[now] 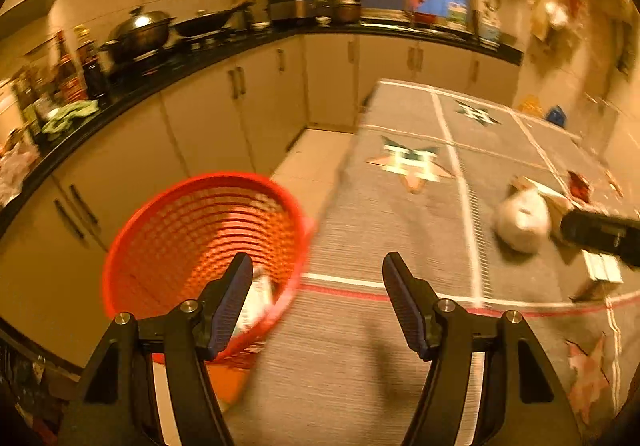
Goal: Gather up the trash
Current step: 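Grasp the white cloth bundle with the left tool while the right tool grasps the printed leaflet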
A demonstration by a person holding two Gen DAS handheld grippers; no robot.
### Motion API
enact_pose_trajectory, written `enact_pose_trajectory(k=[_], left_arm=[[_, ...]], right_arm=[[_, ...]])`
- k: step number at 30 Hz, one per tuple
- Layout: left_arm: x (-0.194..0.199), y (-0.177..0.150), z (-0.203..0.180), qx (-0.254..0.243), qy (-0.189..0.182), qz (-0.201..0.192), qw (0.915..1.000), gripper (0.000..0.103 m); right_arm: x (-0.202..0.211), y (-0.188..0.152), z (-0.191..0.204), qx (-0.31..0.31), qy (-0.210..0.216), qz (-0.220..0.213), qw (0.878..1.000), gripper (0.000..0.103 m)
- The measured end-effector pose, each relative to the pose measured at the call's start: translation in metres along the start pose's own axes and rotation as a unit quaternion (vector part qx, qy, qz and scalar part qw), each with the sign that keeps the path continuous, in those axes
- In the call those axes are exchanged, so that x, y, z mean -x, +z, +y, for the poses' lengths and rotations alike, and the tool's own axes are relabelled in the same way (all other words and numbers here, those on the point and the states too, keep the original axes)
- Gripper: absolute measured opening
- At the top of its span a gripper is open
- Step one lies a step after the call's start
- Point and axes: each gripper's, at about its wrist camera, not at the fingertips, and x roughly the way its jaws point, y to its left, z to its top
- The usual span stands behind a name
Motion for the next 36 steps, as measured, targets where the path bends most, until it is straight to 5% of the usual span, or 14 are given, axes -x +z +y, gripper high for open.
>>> enact_pose_trajectory(k=[12,20,29,36], left_arm=[[-0.003,0.003,-0.080,-0.066,-0.088,0.031,0.9934,0.067],[-0.022,0.026,-0.117,-0.096,-0.117,0.046,0.9874,0.072],[-0.056,0.041,-0.149,-0.134,-0.117,0.064,0.9819,0.073],[-0.075,0.048,-0.160,-0.135,-0.134,0.072,0.9791,0.073]], right_arm=[[0.070,-0.021,-0.099,-0.097,-0.032,-0.039,0.994,0.039],[0.067,-0.039,-0.125,-0.118,-0.012,-0.017,0.993,0.039],[0.041,-0.045,-0.126,-0.112,0.028,0.022,0.993,0.039],[0.040,-0.056,-0.093,-0.026,0.027,0.056,0.998,0.041]])
